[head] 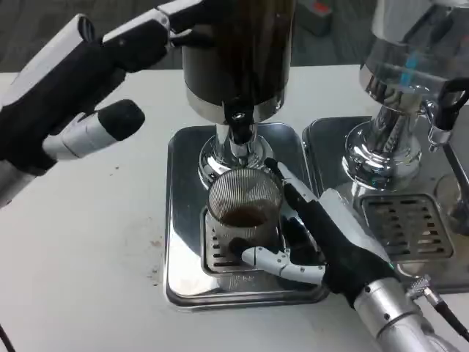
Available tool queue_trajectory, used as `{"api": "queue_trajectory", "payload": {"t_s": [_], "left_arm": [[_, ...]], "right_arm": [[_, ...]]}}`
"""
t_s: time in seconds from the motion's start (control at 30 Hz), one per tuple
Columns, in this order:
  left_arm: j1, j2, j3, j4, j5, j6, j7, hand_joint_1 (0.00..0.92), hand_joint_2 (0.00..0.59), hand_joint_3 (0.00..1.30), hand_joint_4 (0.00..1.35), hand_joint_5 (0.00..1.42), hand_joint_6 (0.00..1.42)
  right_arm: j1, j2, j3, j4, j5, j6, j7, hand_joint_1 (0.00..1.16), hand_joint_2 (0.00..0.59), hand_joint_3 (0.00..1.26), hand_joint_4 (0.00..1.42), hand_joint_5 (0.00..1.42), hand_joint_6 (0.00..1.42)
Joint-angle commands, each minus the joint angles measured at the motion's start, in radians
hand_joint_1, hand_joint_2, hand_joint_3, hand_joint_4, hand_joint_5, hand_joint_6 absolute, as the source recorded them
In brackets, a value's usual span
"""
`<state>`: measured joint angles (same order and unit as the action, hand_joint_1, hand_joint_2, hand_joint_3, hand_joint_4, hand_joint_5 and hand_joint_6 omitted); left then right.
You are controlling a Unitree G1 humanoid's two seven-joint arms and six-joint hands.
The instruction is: Grasp the cup under the faucet to collect the drink, then remove the cup.
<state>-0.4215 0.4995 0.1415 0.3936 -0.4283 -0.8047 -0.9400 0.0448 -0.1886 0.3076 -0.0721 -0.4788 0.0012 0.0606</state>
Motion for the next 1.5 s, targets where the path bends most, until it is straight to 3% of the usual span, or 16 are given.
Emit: {"api": "queue_trajectory", "payload": {"t_s": [0.03,0.3,0.8,1.5], "left_arm": [[0.048,-0.011,0.032,-0.019,-0.013,-0.003,0.024,0.0,0.144,0.19,0.13,0.13,0.25],[0.127,-0.015,0.073,-0.032,-0.002,0.0,0.062,0.0,0.155,0.24,0.19,0.18,0.29],[0.241,-0.012,0.091,-0.03,0.013,0.02,0.09,0.0,0.157,0.25,0.21,0.2,0.3],[0.334,-0.002,0.104,-0.044,0.021,0.069,0.123,0.0,0.169,0.31,0.24,0.22,0.33]], "right_arm": [[0.007,0.001,-0.006,-0.004,0.004,-0.016,-0.019,0.47,0.159,0.0,0.0,0.0,0.1],[0.002,0.002,-0.005,0.002,-0.004,-0.016,-0.031,0.45,0.153,0.0,0.0,0.0,0.1],[-0.012,0.006,0.008,0.023,-0.021,-0.006,-0.038,0.44,0.151,0.0,0.0,0.0,0.09],[-0.044,0.055,0.033,0.078,-0.055,0.018,-0.084,0.4,0.13,0.0,0.0,0.0,0.12]]}}
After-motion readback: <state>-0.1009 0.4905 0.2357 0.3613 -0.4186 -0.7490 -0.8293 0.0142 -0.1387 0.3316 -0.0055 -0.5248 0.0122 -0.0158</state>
